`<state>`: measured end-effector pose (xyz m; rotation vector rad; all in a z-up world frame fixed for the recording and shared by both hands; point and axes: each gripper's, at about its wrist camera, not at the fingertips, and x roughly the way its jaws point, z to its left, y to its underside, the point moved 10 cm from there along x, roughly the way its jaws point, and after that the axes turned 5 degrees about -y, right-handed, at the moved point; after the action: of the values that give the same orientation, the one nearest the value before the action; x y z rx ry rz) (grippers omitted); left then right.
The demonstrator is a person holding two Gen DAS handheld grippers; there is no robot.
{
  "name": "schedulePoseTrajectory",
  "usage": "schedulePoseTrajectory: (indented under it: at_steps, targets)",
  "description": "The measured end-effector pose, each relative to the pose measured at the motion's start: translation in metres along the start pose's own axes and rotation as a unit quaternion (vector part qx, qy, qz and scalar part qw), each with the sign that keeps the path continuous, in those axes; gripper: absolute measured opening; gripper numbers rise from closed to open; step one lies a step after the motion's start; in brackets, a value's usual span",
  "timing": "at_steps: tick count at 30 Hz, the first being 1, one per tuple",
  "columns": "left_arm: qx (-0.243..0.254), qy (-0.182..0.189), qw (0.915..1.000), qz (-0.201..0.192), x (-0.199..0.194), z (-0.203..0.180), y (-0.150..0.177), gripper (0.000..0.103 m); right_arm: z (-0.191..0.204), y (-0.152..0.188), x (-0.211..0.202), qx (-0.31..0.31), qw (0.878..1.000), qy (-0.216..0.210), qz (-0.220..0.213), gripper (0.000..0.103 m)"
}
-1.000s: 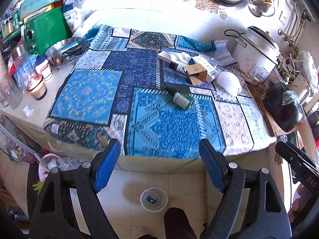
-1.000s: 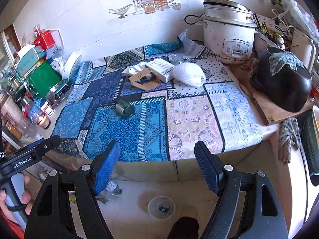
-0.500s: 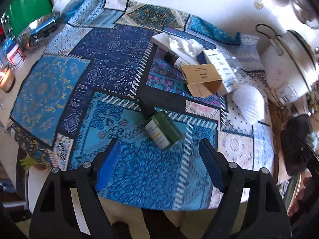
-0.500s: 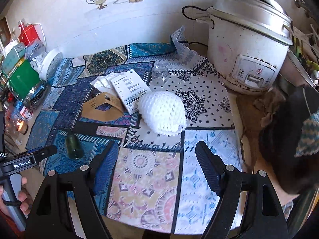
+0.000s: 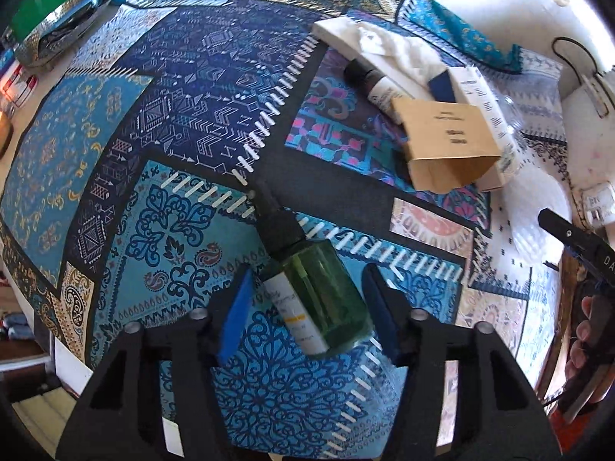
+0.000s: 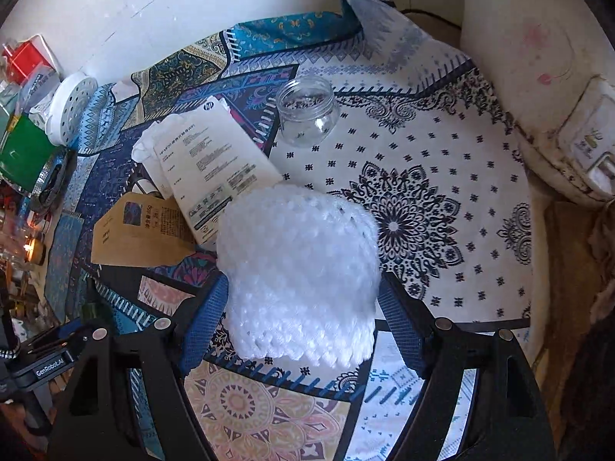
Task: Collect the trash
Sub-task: 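Grasp the green spray bottle with the left tool while the right tool grasps the white foam net, then carry the bottle and foam net over the bin and release both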
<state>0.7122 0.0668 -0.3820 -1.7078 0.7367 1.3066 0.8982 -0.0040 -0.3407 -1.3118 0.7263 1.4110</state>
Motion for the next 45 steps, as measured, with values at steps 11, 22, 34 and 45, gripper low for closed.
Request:
schedulePoseTrajectory:
  at_steps: [11,22,34,45]
  targets:
    - [0.012,-0.014,0.9996,-0.022,0.000,0.002,-0.003,0.041,0.017,0.019,0.011,-0.018,1.000,-0.006,-0.009,0.042]
    - [0.039,0.022,0.9950,-0.089,-0.068,0.009,0.010,0.041,0.045,0.037,-0.062,-0.027,0.996,0.013,-0.079,0.037]
    - [0.116,0.066,0.9793,-0.153,-0.155,0.090,0.093,0.041,0.152,0.137,-0.118,-0.024,0.987,0.045,-0.154,0.037]
    - [0.162,0.080,0.9739,-0.137,-0.180,0.168,0.184,0.041,0.236,0.240,-0.105,-0.006,0.989,0.032,-0.142,0.037]
